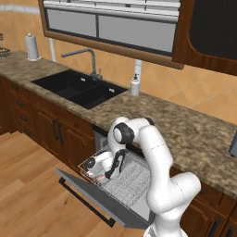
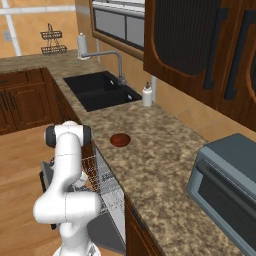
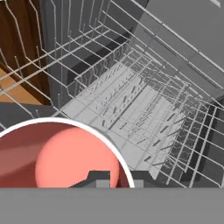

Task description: Pick up the cup and bowl from the counter, place them in the dishwasher, and close the dishwasher door.

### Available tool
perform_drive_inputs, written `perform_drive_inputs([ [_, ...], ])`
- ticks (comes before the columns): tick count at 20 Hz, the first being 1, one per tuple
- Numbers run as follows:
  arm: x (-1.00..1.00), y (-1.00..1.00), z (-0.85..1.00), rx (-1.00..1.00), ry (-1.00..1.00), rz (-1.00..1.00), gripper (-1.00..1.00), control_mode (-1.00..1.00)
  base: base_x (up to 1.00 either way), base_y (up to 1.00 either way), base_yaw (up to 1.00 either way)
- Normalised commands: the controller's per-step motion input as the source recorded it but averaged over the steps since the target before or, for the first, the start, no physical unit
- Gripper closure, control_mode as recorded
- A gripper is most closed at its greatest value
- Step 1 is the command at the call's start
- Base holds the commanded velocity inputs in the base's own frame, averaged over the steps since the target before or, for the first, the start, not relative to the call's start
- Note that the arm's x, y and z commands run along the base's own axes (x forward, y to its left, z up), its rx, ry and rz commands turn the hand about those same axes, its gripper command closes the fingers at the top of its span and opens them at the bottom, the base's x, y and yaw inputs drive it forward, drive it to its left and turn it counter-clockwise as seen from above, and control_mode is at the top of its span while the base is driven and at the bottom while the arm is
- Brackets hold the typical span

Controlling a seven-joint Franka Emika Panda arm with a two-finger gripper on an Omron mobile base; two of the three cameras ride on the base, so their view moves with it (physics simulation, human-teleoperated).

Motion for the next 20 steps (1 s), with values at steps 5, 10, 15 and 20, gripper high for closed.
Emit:
perform_drive_inputs([
  [5,0.05,0.0,-0.6,0.0,0.05,0.0,1.0,-1.0,0.0,0.0,0.0],
  [10,0.06,0.12,-0.83,0.0,0.13,0.0,1.0,-1.0,0.0,0.0,0.0],
  [15,-0.22,0.55,-0.57,0.0,0.04,0.01,-1.0,-1.0,0.0,0.0,0.0],
  [20,-0.88,0.79,-0.01,0.0,0.0,0.0,-1.0,-1.0,0.0,0.0,0.0],
])
